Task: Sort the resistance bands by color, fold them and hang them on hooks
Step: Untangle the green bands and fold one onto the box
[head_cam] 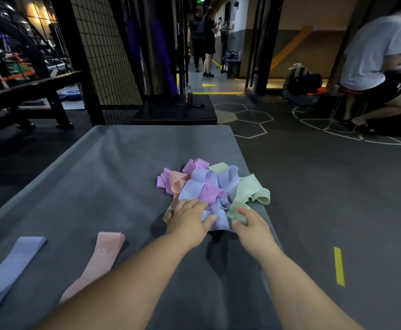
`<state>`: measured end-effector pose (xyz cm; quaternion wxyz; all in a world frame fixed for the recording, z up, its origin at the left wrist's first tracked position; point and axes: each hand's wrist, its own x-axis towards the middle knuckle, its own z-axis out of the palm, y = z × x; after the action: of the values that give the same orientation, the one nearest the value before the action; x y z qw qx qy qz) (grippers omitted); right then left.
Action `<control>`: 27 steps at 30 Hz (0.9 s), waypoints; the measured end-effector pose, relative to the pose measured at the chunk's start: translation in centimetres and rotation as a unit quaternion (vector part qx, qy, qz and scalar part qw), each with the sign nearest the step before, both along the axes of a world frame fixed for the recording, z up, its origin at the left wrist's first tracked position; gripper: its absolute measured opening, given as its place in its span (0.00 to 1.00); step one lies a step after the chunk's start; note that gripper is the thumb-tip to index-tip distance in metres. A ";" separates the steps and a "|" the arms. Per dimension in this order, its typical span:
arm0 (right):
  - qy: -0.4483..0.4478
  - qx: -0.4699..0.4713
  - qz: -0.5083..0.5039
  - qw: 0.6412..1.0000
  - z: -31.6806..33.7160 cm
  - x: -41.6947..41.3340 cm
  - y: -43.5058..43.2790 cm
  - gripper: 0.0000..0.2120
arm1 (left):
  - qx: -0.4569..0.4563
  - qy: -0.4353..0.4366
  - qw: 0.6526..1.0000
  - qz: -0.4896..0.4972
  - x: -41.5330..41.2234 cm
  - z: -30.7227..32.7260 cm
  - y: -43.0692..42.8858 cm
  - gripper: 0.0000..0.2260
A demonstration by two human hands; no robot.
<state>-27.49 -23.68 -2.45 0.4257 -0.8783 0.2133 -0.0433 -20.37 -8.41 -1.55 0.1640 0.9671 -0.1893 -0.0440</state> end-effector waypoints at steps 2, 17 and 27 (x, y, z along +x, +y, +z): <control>-0.042 0.047 -0.003 0.998 0.5 -0.1 0.3 0.20 | -0.018 0.008 1.000 -0.013 -0.3 0.3 -0.4 0.21; -0.201 0.265 0.102 0.938 3.4 -3.5 3.0 0.12 | -0.420 0.151 0.895 0.007 -2.7 1.8 -0.2 0.10; -0.147 0.339 0.002 0.929 3.3 -3.5 2.1 0.15 | -0.551 0.162 0.811 0.106 -3.4 2.9 2.2 0.04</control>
<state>-30.97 -21.54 0.89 0.7250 -0.6655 0.1488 -0.0965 -23.72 -6.18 1.38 0.7018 0.7072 -0.0486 -0.0707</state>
